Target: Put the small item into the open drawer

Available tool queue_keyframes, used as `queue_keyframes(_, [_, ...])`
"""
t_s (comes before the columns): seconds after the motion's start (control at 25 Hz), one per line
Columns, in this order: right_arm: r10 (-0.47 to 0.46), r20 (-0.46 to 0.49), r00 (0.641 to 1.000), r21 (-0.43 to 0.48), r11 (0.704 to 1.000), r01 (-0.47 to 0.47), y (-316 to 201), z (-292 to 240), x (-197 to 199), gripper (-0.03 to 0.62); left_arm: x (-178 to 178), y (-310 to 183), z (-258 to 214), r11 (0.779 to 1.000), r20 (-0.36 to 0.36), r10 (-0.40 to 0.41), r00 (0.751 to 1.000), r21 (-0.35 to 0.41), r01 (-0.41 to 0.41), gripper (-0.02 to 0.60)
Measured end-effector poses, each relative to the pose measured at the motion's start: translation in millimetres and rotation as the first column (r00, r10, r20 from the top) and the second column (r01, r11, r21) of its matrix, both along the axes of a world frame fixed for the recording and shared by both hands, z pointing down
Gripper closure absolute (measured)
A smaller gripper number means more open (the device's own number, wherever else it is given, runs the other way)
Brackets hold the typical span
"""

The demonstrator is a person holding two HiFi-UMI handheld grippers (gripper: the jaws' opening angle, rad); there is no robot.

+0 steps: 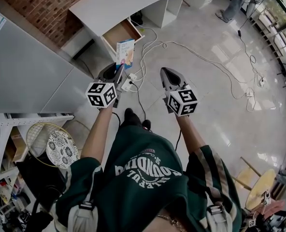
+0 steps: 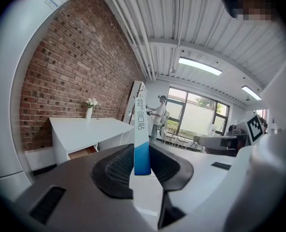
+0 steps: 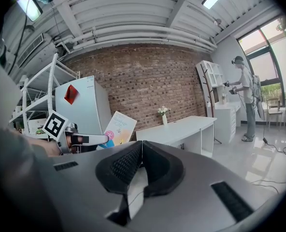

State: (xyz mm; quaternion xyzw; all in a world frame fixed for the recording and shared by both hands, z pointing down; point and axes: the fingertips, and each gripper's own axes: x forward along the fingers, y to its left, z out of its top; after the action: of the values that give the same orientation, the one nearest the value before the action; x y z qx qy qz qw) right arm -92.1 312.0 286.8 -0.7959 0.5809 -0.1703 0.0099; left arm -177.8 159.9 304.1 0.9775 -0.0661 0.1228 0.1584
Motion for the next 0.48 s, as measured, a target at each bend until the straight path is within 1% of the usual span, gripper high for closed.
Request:
queue_keyframes(0.28, [-0.017,-0.013,1.000,-0.003,1.000,0.016,-8,1,9,0.569,10,-7,3,1.000,-0.007,-0.012,1.000,-0.007,0.012,0.479])
queue_keyframes(0.48, [-0.025,-0.031,0.999,0.000,1.000,0.025,-18,3,29,0.569,30,-18,8,1.000,-0.022,-0.023,1.000,-0.011,0.022,0.478])
